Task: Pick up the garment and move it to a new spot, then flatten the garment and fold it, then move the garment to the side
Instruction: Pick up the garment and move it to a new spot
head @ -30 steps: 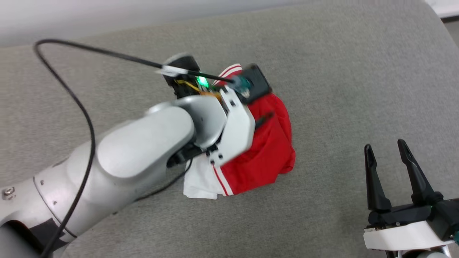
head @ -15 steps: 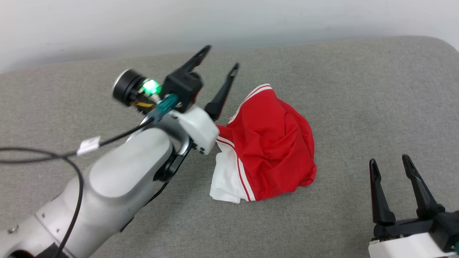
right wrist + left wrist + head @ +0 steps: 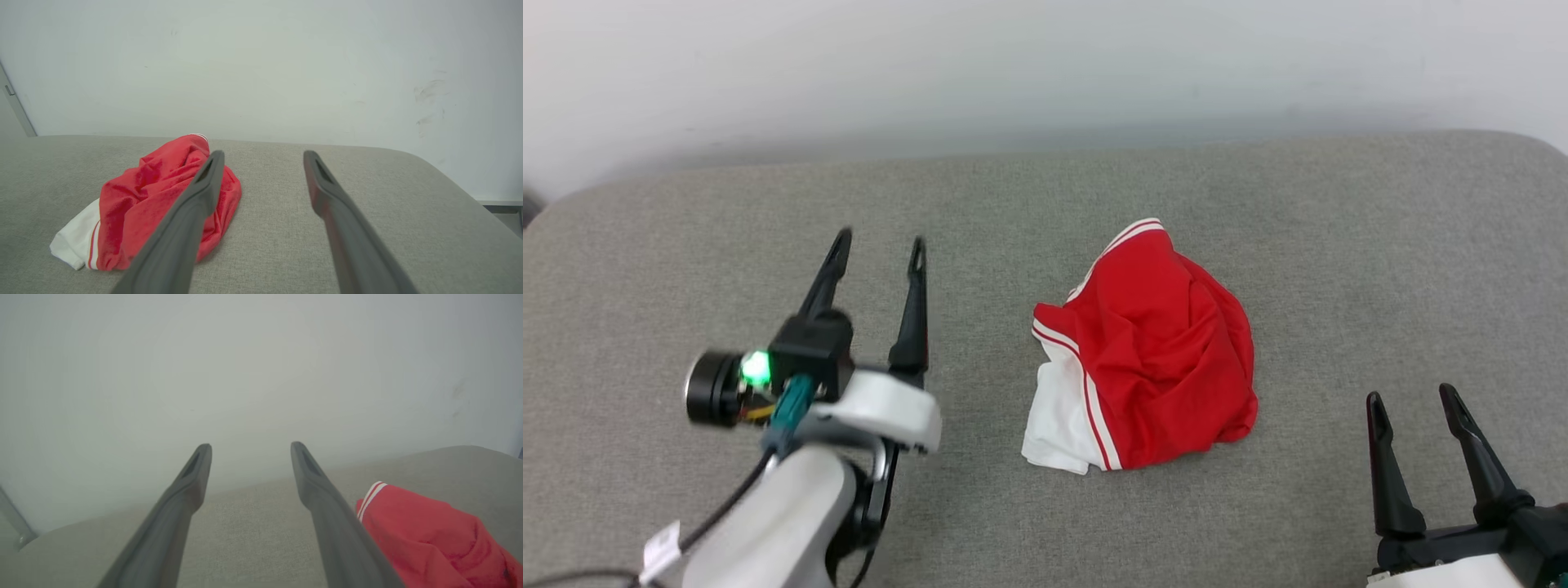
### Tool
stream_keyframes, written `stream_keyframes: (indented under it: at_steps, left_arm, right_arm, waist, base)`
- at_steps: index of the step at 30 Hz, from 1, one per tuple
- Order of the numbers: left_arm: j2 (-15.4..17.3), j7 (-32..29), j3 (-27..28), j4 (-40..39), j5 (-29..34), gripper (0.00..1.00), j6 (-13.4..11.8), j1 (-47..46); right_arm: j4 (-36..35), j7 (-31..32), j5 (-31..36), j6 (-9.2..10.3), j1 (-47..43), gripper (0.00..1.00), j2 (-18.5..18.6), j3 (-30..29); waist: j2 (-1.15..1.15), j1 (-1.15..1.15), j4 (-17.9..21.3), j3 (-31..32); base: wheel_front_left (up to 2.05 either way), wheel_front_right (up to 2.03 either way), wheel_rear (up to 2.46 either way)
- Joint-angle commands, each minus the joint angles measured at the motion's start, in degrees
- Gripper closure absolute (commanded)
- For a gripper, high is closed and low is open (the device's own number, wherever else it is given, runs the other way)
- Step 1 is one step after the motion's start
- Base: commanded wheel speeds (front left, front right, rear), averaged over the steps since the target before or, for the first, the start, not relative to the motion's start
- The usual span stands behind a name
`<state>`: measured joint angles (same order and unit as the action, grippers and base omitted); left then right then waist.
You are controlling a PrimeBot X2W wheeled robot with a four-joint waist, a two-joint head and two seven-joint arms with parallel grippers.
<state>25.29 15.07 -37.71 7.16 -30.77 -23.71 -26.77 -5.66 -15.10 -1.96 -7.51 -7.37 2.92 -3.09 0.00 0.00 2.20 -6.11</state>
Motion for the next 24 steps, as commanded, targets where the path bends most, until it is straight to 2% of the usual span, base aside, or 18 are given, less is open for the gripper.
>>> stream_keyframes:
  at_steps: [1, 9, 18, 24]
  left_arm:
    - [-0.57, 0.13, 1.46, -0.52, 0.96, 0.0, 0.33, 2.51]
    - [-5.79, 0.14, 12.95, -3.91, 8.03, 0.0, 2.93, 16.99]
    - [-11.52, 0.14, 22.74, -4.94, 15.03, 0.0, 7.82, 28.71]
    - [-14.47, 0.15, 26.73, -4.75, 18.8, 0.0, 11.93, 32.7]
  right_arm:
    - [-0.01, -0.1, -0.45, 0.04, -0.77, 0.0, -0.07, -0.12]
    - [0.96, -0.1, -1.91, 0.04, -2.7, 0.0, -0.07, -0.81]
    - [1.55, -0.1, -3.83, 0.04, -4.91, 0.0, -0.07, -1.05]
    - [2.0, -0.11, -4.85, 0.04, -6.07, 0.0, -0.07, -0.94]
  waist:
    - [0.0, 0.0, -0.32, 0.5]
    - [0.0, 0.0, -1.33, 3.27]
    - [0.0, 0.0, -2.68, 6.17]
    - [0.0, 0.0, -3.47, 7.44]
  base:
    - [0.0, 0.0, 0.0]
    - [0.0, 0.0, 0.0]
    - [0.0, 0.0, 0.0]
    - [0.0, 0.0, 0.0]
